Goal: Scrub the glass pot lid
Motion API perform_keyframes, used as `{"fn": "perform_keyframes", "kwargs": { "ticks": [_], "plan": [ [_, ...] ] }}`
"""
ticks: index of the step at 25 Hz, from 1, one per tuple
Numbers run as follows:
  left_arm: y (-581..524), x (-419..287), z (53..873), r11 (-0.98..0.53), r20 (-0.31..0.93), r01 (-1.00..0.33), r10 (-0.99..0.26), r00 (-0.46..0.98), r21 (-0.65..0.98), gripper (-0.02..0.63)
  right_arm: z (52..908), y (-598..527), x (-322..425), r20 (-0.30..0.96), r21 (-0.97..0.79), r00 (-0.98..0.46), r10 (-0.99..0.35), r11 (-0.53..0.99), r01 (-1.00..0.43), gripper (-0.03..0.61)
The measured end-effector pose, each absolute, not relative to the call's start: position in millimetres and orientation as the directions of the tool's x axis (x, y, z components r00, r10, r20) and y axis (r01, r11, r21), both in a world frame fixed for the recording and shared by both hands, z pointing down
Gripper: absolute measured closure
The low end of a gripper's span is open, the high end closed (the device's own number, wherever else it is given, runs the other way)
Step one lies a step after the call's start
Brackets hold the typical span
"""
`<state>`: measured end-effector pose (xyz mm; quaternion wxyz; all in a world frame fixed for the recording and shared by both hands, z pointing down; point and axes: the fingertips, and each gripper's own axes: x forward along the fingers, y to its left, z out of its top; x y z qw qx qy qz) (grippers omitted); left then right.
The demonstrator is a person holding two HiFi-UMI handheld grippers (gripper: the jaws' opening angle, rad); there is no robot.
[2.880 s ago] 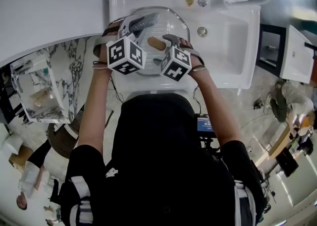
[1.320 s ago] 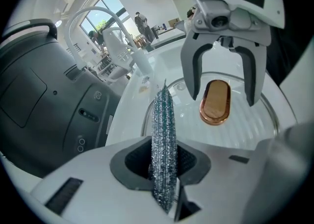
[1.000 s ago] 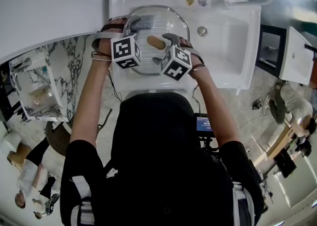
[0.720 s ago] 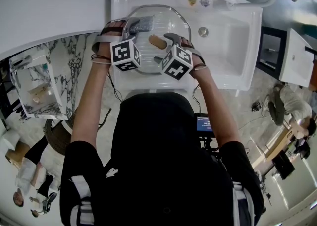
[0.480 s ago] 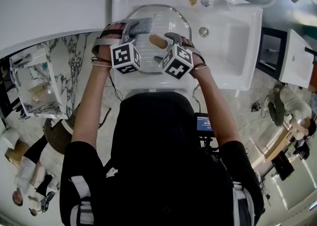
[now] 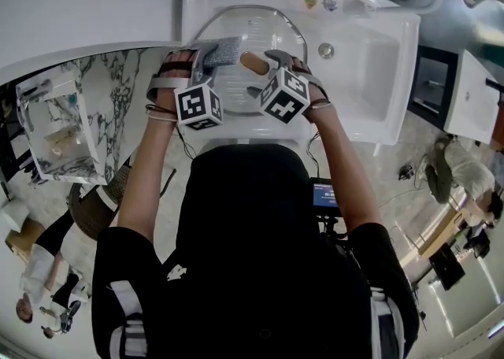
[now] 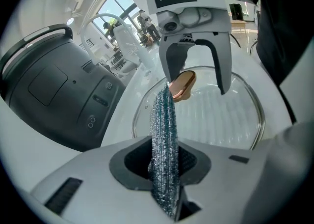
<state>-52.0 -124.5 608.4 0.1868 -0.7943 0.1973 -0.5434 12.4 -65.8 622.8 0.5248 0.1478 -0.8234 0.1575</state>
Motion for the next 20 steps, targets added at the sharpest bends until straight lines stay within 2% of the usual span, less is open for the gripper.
{"fn": "perform_keyframes", "kwargs": {
  "ticks": [20],
  "plan": [
    [-63.0, -63.6, 607.1, -0.876, 0.814, -0.129, -0.481, 0.325, -0.466, 0.541, 622.6, -66.2, 12.6, 0.911, -0.105, -0.404, -0.077, 0.906, -0.41, 0.202]
  ]
}}
